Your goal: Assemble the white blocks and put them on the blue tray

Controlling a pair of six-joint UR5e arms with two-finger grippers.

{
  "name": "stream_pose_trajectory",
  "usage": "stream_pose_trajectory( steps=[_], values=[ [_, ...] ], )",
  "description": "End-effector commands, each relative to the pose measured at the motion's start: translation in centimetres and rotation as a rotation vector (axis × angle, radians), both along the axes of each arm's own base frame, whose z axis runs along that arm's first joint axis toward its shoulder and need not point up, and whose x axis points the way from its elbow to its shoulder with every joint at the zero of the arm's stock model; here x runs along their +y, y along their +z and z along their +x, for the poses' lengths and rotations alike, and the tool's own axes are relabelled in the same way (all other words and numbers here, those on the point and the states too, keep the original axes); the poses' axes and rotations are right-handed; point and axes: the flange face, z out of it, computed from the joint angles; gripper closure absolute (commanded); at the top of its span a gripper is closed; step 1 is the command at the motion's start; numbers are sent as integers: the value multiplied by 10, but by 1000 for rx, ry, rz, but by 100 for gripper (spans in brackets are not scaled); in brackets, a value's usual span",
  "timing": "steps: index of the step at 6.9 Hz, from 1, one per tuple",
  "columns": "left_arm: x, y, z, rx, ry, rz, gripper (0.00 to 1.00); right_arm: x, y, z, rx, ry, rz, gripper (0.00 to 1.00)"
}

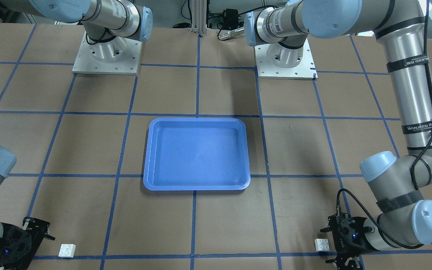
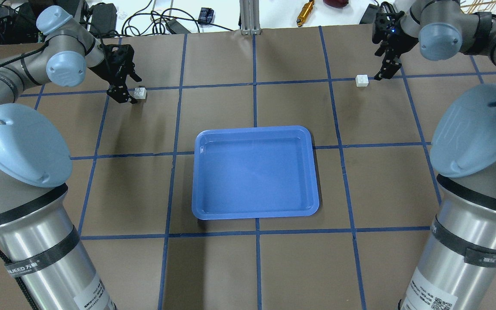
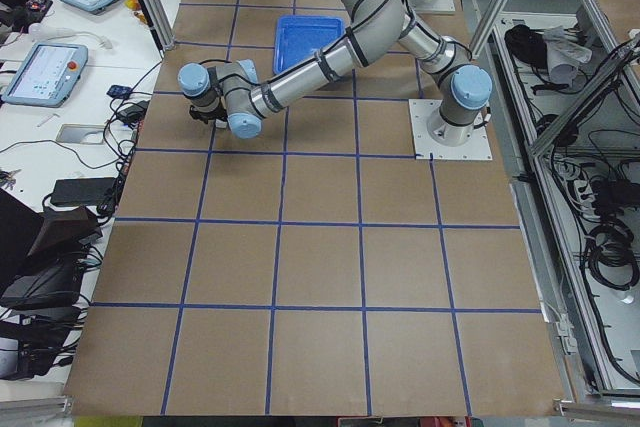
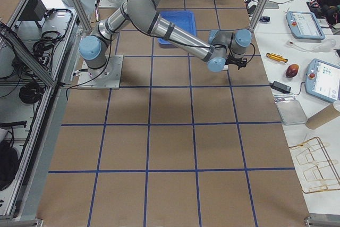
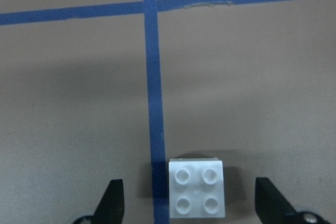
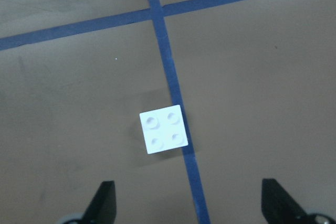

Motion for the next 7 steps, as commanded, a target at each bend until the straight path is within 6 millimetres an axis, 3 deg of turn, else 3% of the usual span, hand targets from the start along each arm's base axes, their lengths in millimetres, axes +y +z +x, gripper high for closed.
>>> stream_pose_trajectory(
  steps=[1, 2, 3, 5, 6, 7],
  values=[
    [-6, -2, 3, -6, -7, 4, 28, -5, -23, 1, -35, 2, 24, 2],
    [-5, 0, 3, -6, -10, 10, 56, -1, -26, 4, -44, 4, 58, 2],
    [-4, -2, 3, -3, -10, 14, 57, 4, -29, 6, -56, 1, 107, 2],
    [-2, 13, 0, 1, -9, 11, 70, 5, -25, 9, -48, 6, 107, 1],
    [0, 28, -1, 5, -8, 9, 70, 4, -25, 10, -52, 9, 105, 3],
    [8, 53, -17, 16, -6, 27, 70, 4, -26, 12, -56, 12, 106, 4]
  ],
)
